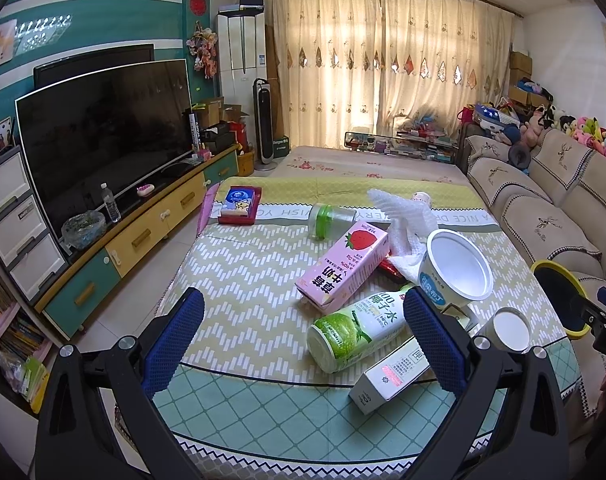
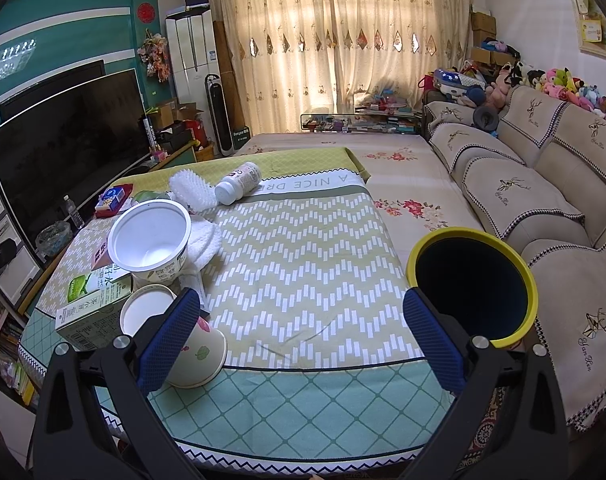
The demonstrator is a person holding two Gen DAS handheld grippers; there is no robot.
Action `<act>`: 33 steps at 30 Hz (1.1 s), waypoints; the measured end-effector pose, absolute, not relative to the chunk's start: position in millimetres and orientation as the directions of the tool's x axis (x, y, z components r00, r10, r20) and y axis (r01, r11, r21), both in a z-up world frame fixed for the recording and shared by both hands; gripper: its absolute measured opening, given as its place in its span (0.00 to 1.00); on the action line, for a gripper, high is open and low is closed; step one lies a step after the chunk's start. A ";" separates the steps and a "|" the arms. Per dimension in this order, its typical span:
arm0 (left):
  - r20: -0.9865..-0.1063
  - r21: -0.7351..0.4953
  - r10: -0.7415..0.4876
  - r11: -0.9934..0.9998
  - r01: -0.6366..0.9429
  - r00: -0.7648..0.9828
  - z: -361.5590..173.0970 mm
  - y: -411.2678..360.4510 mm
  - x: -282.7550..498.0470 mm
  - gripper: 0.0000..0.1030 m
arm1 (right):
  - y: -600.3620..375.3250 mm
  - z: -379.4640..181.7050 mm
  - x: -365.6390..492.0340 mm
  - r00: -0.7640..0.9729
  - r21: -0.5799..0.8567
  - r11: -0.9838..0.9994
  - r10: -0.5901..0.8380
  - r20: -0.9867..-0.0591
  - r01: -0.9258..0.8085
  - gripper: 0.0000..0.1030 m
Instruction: Collect trash
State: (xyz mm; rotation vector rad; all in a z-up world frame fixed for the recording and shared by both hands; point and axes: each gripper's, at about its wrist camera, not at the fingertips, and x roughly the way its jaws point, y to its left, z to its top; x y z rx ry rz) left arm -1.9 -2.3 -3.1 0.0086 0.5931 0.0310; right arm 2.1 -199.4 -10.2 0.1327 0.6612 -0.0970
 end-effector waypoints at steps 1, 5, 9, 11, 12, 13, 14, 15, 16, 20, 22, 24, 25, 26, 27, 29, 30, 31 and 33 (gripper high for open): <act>-0.559 0.017 0.032 0.999 -0.027 0.829 -3.1 -2.2 -1.8 0.95 | -198.8 -10.2 1.8 0.785 0.091 0.987 -0.048 -0.618 0.132 0.94; -0.560 0.016 0.032 0.999 -0.028 0.828 -4.2 -0.2 -1.9 0.95 | -205.3 -8.9 2.3 0.786 0.092 0.987 -0.047 -0.616 0.131 0.94; -0.559 0.017 0.031 1.000 -0.026 0.828 -3.0 -2.6 -1.9 0.95 | -202.0 -9.0 0.3 0.787 0.091 0.987 -0.048 -0.615 0.131 0.94; -0.559 0.019 0.032 0.999 -0.027 0.829 -3.2 -2.4 -2.0 0.95 | -200.0 -9.2 -1.0 0.787 0.091 0.987 -0.047 -0.616 0.131 0.94; -0.559 0.017 0.031 1.000 -0.026 0.829 -2.9 -2.6 -1.8 0.95 | -203.6 -9.3 2.4 0.785 0.092 0.987 -0.047 -0.617 0.131 0.94; -0.559 0.017 0.032 1.000 -0.027 0.828 -2.9 -2.7 -1.8 0.95 | -204.3 -9.1 2.5 0.786 0.092 0.987 -0.047 -0.617 0.131 0.94; -0.559 0.017 0.032 0.999 -0.027 0.828 -3.2 -2.4 -1.9 0.95 | -204.6 -9.0 2.7 0.785 0.092 0.987 -0.047 -0.617 0.131 0.94; -0.559 0.018 0.032 0.999 -0.026 0.828 -3.0 -2.8 -1.8 0.95 | -204.2 -9.1 2.6 0.785 0.092 0.987 -0.047 -0.617 0.132 0.94; -0.559 0.018 0.032 0.999 -0.026 0.828 -2.8 -2.9 -1.8 0.95 | -204.7 -9.0 2.6 0.785 0.092 0.987 -0.047 -0.617 0.132 0.94; -0.560 0.018 0.032 0.999 -0.026 0.828 -2.9 -2.9 -1.8 0.95 | -204.7 -8.9 2.6 0.785 0.092 0.987 -0.047 -0.618 0.131 0.94; -0.560 0.018 0.032 0.999 -0.026 0.828 -2.9 -2.9 -1.8 0.95 | -204.7 -8.9 2.6 0.785 0.092 0.987 -0.047 -0.618 0.131 0.94; -0.560 0.018 0.031 1.000 -0.026 0.828 -2.8 -3.1 -1.8 0.95 | -204.7 -8.9 2.6 0.785 0.092 0.987 -0.047 -0.618 0.132 0.94; -0.560 0.018 0.032 1.000 -0.026 0.828 -3.0 -2.9 -1.9 0.95 | -204.7 -8.9 2.6 0.785 0.092 0.987 -0.047 -0.618 0.132 0.94; -0.560 0.019 0.032 0.999 -0.026 0.828 -2.8 -3.2 -1.8 0.95 | -204.7 -8.9 2.6 0.785 0.092 0.987 -0.047 -0.618 0.132 0.94; -0.560 0.019 0.032 0.999 -0.026 0.828 -2.9 -3.1 -1.8 0.95 | -204.6 -8.9 2.6 0.785 0.092 0.987 -0.047 -0.618 0.132 0.94; -0.560 0.018 0.032 0.999 -0.026 0.828 -2.8 -3.3 -1.8 0.95 | -204.8 -8.9 2.6 0.785 0.093 0.987 -0.047 -0.618 0.132 0.94; -0.561 0.018 0.032 0.999 -0.027 0.827 -2.9 -3.2 -1.8 0.95 | -204.6 -8.9 2.5 0.785 0.093 0.987 -0.046 -0.618 0.131 0.94; -0.561 0.017 0.032 0.999 -0.028 0.827 -3.0 -2.8 -1.9 0.95 | -204.6 -8.9 2.6 0.785 0.094 0.987 -0.044 -0.618 0.130 0.94; -0.561 0.016 0.033 0.999 -0.029 0.827 -3.7 -1.7 -2.5 0.95 | -203.0 -9.8 3.0 0.785 0.095 0.988 -0.038 -0.618 0.123 0.94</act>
